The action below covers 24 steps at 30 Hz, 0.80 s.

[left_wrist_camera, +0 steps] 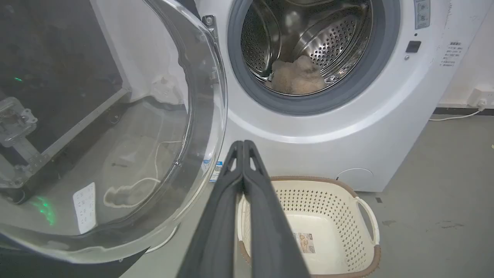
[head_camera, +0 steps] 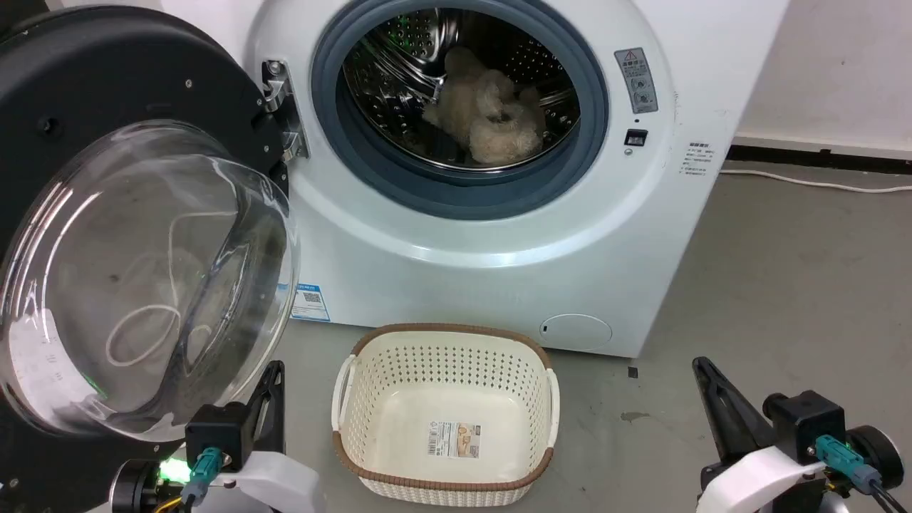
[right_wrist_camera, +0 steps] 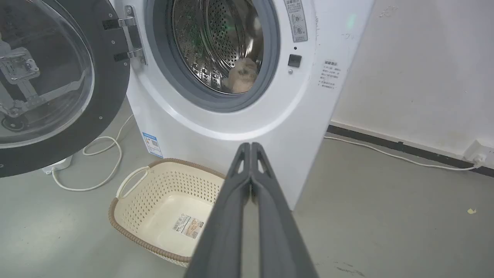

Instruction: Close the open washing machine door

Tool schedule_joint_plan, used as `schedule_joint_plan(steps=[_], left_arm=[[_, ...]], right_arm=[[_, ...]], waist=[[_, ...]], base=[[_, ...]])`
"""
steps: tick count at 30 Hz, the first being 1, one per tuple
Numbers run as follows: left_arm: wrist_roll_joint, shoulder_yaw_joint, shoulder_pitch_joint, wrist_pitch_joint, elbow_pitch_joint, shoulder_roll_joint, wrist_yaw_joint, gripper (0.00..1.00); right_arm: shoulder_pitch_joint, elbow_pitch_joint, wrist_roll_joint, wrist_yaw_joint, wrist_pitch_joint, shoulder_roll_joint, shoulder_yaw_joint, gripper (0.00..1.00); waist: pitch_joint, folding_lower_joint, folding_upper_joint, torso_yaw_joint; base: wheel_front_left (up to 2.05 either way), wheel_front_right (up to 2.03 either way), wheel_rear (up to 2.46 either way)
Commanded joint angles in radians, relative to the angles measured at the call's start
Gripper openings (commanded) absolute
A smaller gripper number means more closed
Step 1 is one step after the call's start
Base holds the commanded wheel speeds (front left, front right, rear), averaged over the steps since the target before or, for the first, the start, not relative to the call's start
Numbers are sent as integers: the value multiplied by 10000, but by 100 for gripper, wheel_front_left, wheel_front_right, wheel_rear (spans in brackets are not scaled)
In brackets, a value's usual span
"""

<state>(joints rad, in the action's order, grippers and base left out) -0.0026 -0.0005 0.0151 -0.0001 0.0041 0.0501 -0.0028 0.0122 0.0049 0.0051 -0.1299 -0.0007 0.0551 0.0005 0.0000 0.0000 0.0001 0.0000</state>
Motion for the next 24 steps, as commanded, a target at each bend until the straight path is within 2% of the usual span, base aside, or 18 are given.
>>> schedule_joint_plan(steps=[1, 23, 24], left_arm=[[26, 5, -151, 1, -41, 1, 28, 0], [26, 5, -151, 1, -41, 1, 28, 0], [0, -4, 0, -1, 0, 0, 0, 100]], right_arm=[[-122, -49, -51, -8, 7, -49, -5, 0], [-122, -49, -51, -8, 7, -49, -5, 0], [0, 0, -1, 0, 0, -2, -2, 100]], waist=[[0, 0, -1, 0], [0, 0, -1, 0], [0, 0, -1, 0]], base=[[0, 0, 0], [0, 0, 0], [0, 0, 0]])
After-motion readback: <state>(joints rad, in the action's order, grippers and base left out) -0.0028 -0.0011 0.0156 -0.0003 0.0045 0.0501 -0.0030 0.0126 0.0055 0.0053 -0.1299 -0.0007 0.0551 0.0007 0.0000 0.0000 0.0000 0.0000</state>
